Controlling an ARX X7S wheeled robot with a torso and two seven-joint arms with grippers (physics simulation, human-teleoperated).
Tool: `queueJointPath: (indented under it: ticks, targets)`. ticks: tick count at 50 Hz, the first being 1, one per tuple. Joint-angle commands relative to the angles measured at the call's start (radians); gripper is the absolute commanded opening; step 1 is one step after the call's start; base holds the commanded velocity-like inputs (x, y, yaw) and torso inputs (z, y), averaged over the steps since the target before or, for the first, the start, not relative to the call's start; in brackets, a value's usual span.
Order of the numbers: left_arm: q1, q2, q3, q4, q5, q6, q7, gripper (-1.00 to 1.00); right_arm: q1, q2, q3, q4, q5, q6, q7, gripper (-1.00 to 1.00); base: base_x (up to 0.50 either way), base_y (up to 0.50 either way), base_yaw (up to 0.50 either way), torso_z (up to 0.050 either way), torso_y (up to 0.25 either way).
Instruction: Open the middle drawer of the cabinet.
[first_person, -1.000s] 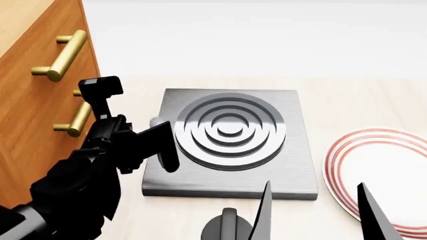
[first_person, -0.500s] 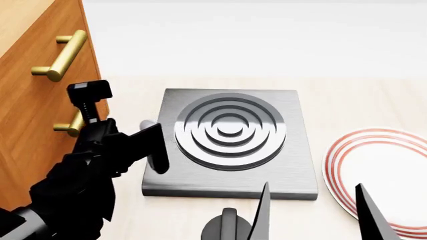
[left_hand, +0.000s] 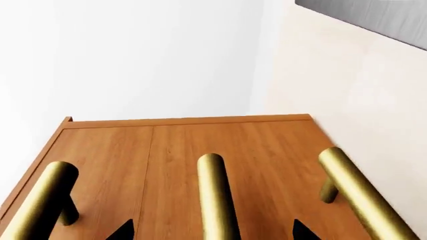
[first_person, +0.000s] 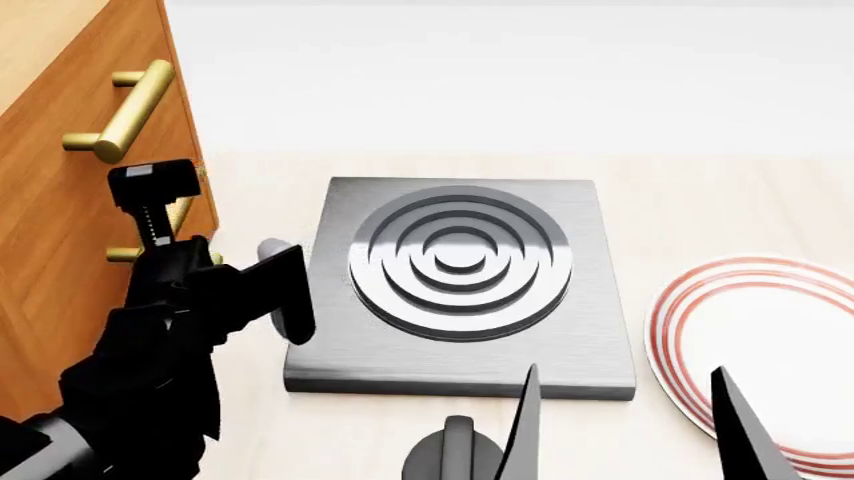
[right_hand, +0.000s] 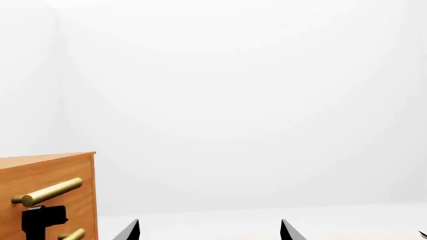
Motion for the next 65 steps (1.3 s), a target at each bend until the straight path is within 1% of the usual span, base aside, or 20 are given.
queueJointPath:
  ticks: [1,20,21,35,48,65]
  targets:
    - [-0.001,0.0,-0.001,-0.001,-0.002,-0.051,-0.007,1.0,0.002,0.006,-0.004,0.002,0.003,-0.008,0.004,1.0,0.0,0.0,0.0,0.0,0.0]
    - [0.007,0.0,-0.002,0.0,-0.007,-0.05,-0.004,1.0,0.003,0.019,-0.011,-0.002,0.007,-0.014,0.018,1.0,0.0,0.0,0.0,0.0,0.0]
    - [0.008,0.0,-0.001,0.001,-0.005,-0.045,-0.006,-1.0,0.004,0.019,-0.012,-0.002,0.006,-0.014,0.018,1.0,0.0,0.0,0.0,0.0,0.0]
    - [0.004,0.0,0.004,0.009,0.025,0.003,-0.04,-1.0,0.012,0.024,-0.021,0.004,0.007,-0.017,0.024,1.0,0.0,0.0,0.0,0.0,0.001]
    - [-0.001,0.0,0.007,0.032,0.04,0.062,-0.111,-1.0,0.02,0.031,-0.025,0.002,0.015,-0.014,0.034,1.0,0.01,0.0,0.0,0.0,0.0]
    - [-0.004,0.0,0.013,0.109,0.077,0.072,-0.115,-1.0,0.013,0.038,-0.03,0.006,0.01,-0.032,0.038,1.0,0.01,0.0,0.0,0.0,0.0]
